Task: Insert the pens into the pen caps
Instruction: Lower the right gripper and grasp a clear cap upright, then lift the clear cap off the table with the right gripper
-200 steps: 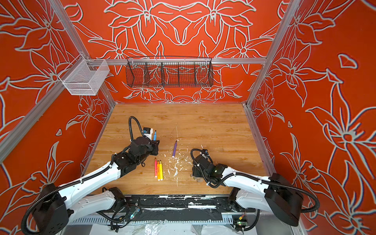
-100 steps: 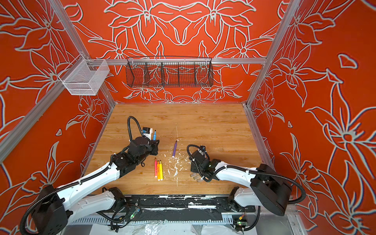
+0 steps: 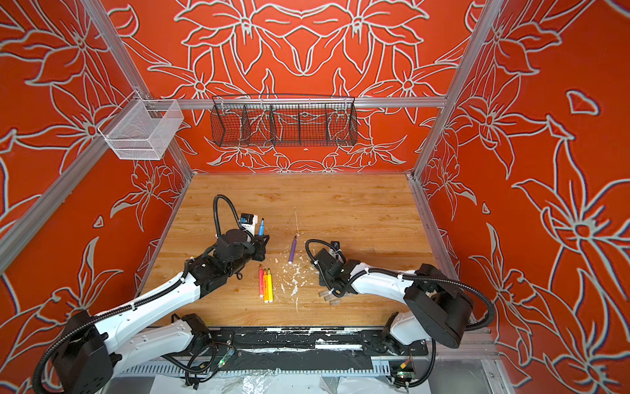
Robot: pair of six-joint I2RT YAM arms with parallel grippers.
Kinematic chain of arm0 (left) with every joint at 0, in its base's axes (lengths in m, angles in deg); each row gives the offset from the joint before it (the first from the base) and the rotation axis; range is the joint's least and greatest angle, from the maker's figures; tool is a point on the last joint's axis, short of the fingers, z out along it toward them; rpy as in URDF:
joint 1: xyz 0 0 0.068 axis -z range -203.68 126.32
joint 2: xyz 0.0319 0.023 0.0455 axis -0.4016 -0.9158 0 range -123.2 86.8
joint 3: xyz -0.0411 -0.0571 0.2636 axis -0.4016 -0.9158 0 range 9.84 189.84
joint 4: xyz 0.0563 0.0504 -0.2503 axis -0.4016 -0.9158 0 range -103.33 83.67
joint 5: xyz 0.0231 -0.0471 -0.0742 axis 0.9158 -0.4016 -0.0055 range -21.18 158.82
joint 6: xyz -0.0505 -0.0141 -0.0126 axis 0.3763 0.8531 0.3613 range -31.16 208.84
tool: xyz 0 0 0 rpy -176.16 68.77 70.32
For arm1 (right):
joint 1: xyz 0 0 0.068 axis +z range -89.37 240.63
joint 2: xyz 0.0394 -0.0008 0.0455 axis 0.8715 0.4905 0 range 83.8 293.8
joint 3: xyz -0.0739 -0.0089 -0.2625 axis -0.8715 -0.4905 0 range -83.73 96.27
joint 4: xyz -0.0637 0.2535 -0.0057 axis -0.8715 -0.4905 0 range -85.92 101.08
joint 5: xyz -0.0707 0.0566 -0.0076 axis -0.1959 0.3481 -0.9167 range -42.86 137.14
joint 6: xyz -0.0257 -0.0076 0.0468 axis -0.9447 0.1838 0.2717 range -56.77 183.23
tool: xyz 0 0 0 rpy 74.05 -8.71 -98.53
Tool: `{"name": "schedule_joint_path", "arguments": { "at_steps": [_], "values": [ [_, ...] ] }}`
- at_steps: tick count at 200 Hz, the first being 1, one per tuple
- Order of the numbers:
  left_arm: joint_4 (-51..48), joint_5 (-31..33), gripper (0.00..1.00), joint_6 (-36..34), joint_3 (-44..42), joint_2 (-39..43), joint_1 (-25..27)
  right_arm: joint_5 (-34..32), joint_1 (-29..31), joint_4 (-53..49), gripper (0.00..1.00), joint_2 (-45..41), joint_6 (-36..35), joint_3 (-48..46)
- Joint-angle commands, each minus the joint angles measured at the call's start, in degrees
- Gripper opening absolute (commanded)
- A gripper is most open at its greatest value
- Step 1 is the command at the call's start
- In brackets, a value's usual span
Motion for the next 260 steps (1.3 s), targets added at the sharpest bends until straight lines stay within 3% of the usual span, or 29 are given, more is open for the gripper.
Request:
{"name": "schedule_joint_path", "arguments": {
  "at_steps": [1,58,113,159,222,260],
  "values": [
    [1.68,-0.93,0.00,-0.81,-0.11,0.99,-0.13,-1.99,-0.08,-5.32,0.43,1.02,-0.65,1.26],
    [1.68,-1.11,0.00,-0.84,-0.14,0.99,-0.17,-1.98,-0.07,-8.14,0.30,4.11,-1.18,2.97],
    [1.68,-1.37,0.00,-0.99,-0.24,1.51,-0.18,-1.32,-0.01,-7.10,0.23,5.12,-0.78,2.38],
    [3.08,-4.48,0.00,-1.86,-0.91,2.27,-0.17,-1.28,-0.09,-5.84,0.14,4.66,0.03,1.27],
    [9.22,-14.53,0.00,-3.62,-4.87,7.75,-0.09,-2.68,-0.33,-7.72,0.07,-8.15,0.85,2.99],
    [12.18,-16.32,0.00,-2.73,-7.56,11.28,-0.09,-0.88,-0.03,-4.49,0.02,-15.82,1.06,9.63]
  ]
}}
